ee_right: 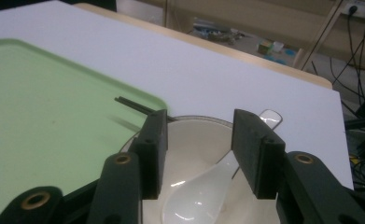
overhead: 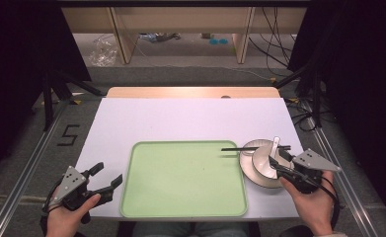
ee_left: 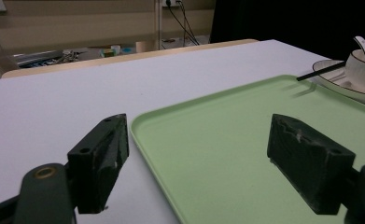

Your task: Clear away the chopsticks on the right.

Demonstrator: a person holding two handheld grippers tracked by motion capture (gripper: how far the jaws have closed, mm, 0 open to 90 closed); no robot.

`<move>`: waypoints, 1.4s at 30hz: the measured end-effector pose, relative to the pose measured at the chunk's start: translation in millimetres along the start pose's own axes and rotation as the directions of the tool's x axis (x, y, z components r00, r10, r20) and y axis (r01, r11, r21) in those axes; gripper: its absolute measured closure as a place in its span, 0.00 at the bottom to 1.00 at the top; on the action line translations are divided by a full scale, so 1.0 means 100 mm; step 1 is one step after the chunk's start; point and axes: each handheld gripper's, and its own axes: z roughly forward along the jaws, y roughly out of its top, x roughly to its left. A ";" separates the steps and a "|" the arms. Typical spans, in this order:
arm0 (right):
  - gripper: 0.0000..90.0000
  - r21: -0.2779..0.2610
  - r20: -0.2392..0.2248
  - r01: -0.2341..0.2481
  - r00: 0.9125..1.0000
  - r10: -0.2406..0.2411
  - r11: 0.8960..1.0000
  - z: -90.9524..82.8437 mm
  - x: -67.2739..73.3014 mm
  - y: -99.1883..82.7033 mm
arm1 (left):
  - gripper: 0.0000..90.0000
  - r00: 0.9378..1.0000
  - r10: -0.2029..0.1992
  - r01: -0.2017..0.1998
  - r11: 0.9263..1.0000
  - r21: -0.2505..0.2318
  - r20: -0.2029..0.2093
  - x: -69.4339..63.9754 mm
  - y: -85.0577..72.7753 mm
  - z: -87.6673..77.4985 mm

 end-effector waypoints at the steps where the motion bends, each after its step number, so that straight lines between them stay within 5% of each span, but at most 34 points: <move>1: 0.67 0.011 -0.007 -0.002 1.000 0.002 1.000 0.03 0.00 0.02 | 0.23 1.000 0.001 -0.001 1.000 0.000 0.001 0.00 0.00 0.00; 6: 0.85 0.085 -0.018 0.010 1.000 -0.008 0.996 0.24 -0.02 0.18 | 0.23 1.000 0.004 -0.004 1.000 0.000 0.001 0.00 0.00 -0.01; 10: 1.00 0.204 -0.017 -0.034 0.999 0.038 0.978 0.46 -0.04 0.35 | 0.23 1.000 0.001 -0.001 1.000 -0.008 0.006 0.00 0.00 0.00; 11: 1.00 0.240 -0.003 -0.068 0.997 0.071 0.968 0.53 -0.04 0.39 | 0.23 1.000 -0.001 0.001 1.000 -0.005 0.003 0.00 0.00 0.00; 12: 1.00 0.312 0.011 -0.127 0.991 0.130 0.942 0.57 -0.02 0.45 | 0.23 1.000 0.000 0.000 1.000 -0.001 0.003 0.00 0.00 0.00; 15: 1.00 0.389 0.046 -0.192 0.981 0.189 0.901 0.77 -0.04 0.55 | 0.23 1.000 0.000 0.000 1.000 -0.003 0.002 0.00 0.00 0.00; 21: 1.00 0.508 0.091 -0.240 0.970 0.225 0.827 1.12 -0.06 0.61 | 0.23 1.000 0.000 0.000 1.000 -0.002 0.004 0.00 0.00 -0.01; 22: 1.00 0.549 0.108 -0.265 0.963 0.247 0.793 1.16 -0.05 0.62 | 0.23 1.000 0.001 0.000 1.000 -0.002 0.004 0.00 0.00 -0.01; 23: 1.00 0.562 0.125 -0.287 0.957 0.264 0.776 1.21 -0.04 0.62 | 0.23 1.000 0.000 0.000 1.000 -0.003 0.004 0.00 0.00 -0.01; 24: 1.00 0.569 0.123 -0.280 0.959 0.256 0.773 1.25 -0.06 0.61 | 0.23 1.000 0.001 -0.001 1.000 -0.003 0.005 0.00 0.00 -0.01; 26: 1.00 0.590 0.137 -0.293 0.955 0.264 0.752 1.33 -0.05 0.60 | 0.23 1.000 0.001 -0.001 1.000 -0.002 0.005 0.00 0.00 -0.01; 27: 1.00 0.591 0.134 -0.286 0.957 0.258 0.754 1.36 -0.05 0.60 | 0.23 1.000 0.001 -0.001 1.000 -0.002 0.005 0.00 0.00 -0.01; 29: 1.00 0.616 0.148 -0.299 0.953 0.265 0.729 1.40 -0.03 0.60 | 0.23 1.000 0.002 -0.002 1.000 -0.005 0.005 0.00 0.00 0.00; 30: 1.00 0.609 0.140 -0.294 0.954 0.264 0.737 1.42 -0.04 0.59 | 0.23 1.000 0.002 -0.002 1.000 -0.008 0.008 0.00 0.00 0.00; 32: 1.00 0.633 0.160 -0.306 0.950 0.266 0.711 1.44 -0.02 0.60 | 0.23 1.000 0.000 0.000 1.000 -0.002 0.004 0.00 0.00 -0.01; 34: 1.00 0.625 0.142 -0.283 0.958 0.250 0.727 1.47 -0.03 0.57 | 0.23 1.000 0.001 -0.001 1.000 -0.003 0.005 0.00 0.00 -0.01; 36: 1.00 0.638 0.158 -0.301 0.952 0.262 0.708 1.49 -0.02 0.58 | 0.23 1.000 0.002 -0.002 1.000 -0.008 0.008 0.00 0.00 0.00; 40: 1.00 0.644 0.164 -0.296 0.954 0.250 0.706 1.52 -0.03 0.57 | 0.23 1.000 0.002 -0.002 1.000 -0.006 0.008 0.00 0.00 -0.01; 42: 1.00 0.652 0.170 -0.305 0.951 0.259 0.694 1.54 -0.03 0.56 | 0.23 1.000 0.002 -0.002 1.000 -0.003 0.006 0.00 0.00 -0.01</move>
